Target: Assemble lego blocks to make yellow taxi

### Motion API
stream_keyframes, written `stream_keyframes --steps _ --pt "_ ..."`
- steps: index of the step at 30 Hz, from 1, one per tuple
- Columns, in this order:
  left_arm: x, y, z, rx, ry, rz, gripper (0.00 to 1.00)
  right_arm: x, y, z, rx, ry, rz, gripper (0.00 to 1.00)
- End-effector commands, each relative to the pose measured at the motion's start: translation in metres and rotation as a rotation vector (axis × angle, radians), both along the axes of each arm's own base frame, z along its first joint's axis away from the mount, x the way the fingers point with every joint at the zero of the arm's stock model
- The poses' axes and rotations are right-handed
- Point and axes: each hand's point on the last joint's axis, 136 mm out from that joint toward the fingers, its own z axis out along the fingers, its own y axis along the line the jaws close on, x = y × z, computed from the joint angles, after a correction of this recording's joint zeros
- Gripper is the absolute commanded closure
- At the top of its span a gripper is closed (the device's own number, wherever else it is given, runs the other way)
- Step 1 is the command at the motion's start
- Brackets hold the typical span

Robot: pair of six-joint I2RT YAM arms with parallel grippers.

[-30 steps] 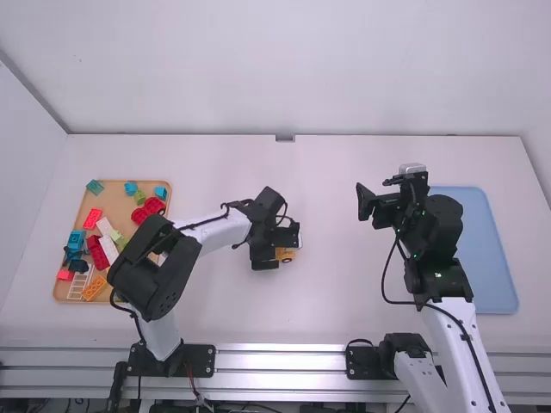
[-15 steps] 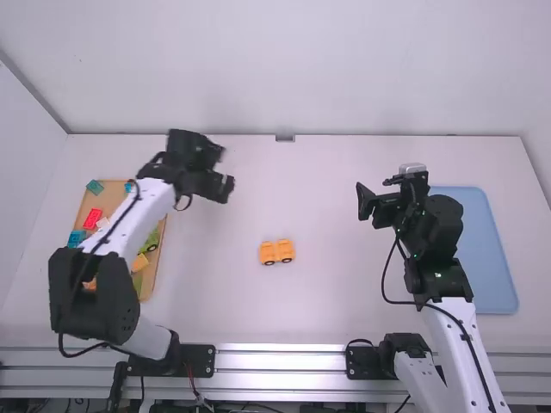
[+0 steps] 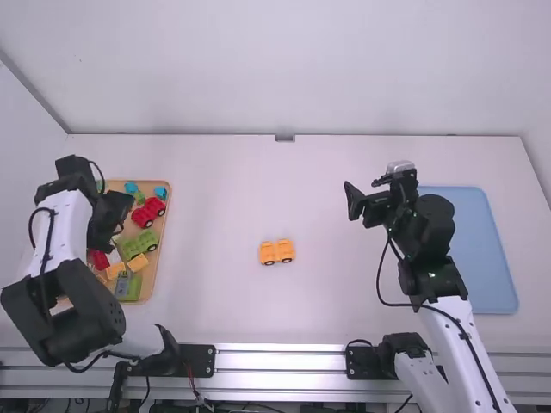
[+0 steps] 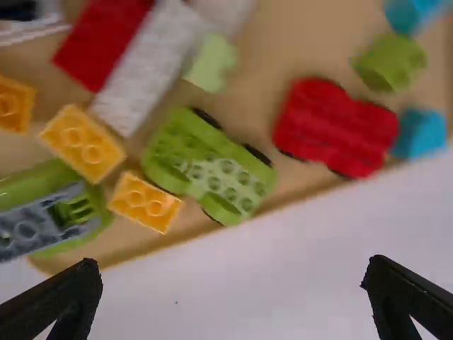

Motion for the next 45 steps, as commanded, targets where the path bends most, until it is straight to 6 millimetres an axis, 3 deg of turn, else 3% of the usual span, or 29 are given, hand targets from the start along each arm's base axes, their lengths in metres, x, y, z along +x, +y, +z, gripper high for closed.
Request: stream_keyframes --steps 1,6,10,11,17,33,37,41,45 --pt "-0.031 0.015 -0.010 -0.011 0.025 0.338 0.01 0.005 0.004 0.013 0.004 -0.024 0.010 0.02" --pt "-0.058 0.031 -0.039 -0.050 0.031 0.452 0.01 0.013 0.006 0.006 0.002 -0.011 0.013 0.02" --pt "-0.063 0.055 -0.052 0.010 -0.008 0.364 0.01 0.017 0.006 0.002 0.001 -0.003 0.013 0.02" --pt "-0.064 0.060 -0.056 0.017 -0.021 0.318 0.05 0.018 0.006 0.001 0.001 -0.001 0.012 0.02" --pt "-0.066 0.063 -0.071 -0.016 -0.056 0.233 0.24 0.019 0.007 0.002 0.005 -0.004 0.016 0.02" --pt "-0.060 0.041 -0.114 -0.126 0.047 0.086 0.31 0.018 0.010 0.000 0.015 0.006 0.030 0.02" --pt "-0.058 0.038 -0.115 -0.111 0.067 0.063 0.30 0.015 0.016 0.001 0.024 0.008 0.069 0.02" --pt "-0.057 0.035 -0.115 -0.098 0.083 0.050 0.41 0.015 0.016 0.001 0.024 0.008 0.068 0.02" --pt "-0.068 0.040 -0.117 -0.061 0.143 0.098 0.41 0.015 0.016 0.000 0.024 0.009 0.068 0.02"
